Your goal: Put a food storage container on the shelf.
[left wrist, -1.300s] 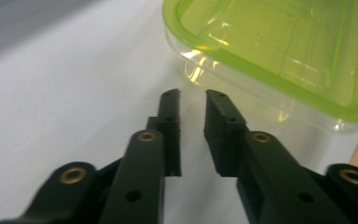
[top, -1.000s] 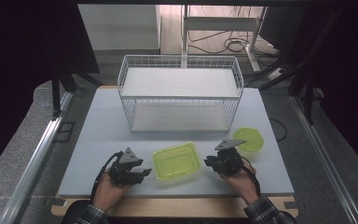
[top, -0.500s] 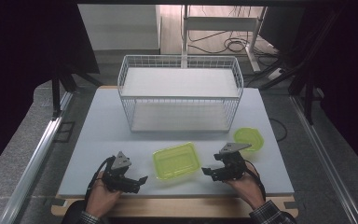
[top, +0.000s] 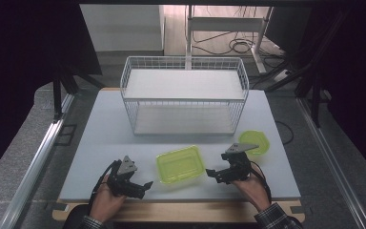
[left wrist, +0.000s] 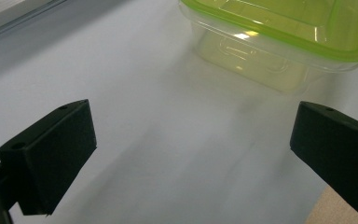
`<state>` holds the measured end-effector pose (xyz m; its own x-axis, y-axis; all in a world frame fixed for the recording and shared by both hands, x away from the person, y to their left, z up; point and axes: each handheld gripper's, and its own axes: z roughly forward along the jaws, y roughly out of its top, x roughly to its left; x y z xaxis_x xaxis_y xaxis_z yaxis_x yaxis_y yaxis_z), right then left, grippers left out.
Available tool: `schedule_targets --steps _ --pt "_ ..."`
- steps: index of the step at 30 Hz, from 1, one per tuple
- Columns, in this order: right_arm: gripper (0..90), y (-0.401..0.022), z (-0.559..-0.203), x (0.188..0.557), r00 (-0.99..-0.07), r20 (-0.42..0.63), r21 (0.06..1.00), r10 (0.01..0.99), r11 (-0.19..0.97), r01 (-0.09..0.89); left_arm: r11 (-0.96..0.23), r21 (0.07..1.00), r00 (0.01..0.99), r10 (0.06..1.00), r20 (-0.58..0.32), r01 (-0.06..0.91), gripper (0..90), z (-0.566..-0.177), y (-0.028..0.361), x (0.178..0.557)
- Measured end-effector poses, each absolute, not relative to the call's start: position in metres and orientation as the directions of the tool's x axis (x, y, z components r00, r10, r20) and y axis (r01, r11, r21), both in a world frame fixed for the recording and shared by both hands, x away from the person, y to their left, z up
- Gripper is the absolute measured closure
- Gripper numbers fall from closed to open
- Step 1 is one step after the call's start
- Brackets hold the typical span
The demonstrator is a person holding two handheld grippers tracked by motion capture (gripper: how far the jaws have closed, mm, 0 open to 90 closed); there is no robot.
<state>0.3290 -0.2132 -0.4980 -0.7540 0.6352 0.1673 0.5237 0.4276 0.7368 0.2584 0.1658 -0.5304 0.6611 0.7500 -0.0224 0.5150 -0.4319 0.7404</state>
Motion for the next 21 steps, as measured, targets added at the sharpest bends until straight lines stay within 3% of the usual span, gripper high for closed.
schedule_targets --steps 11,21 --pt "3.3 -0.199 -0.494 0.341 -0.707 0.252 0.714 0.66 0.366 0.596 -0.466 0.727 0.664 0.747 0.019 0.504 0.3 -0.533 0.162 0.259" --pt "25.4 -0.188 -0.488 0.356 -0.691 0.348 0.687 0.634 0.329 0.648 -0.471 0.726 0.662 0.749 0.029 0.501 0.5 -0.533 0.163 0.26"
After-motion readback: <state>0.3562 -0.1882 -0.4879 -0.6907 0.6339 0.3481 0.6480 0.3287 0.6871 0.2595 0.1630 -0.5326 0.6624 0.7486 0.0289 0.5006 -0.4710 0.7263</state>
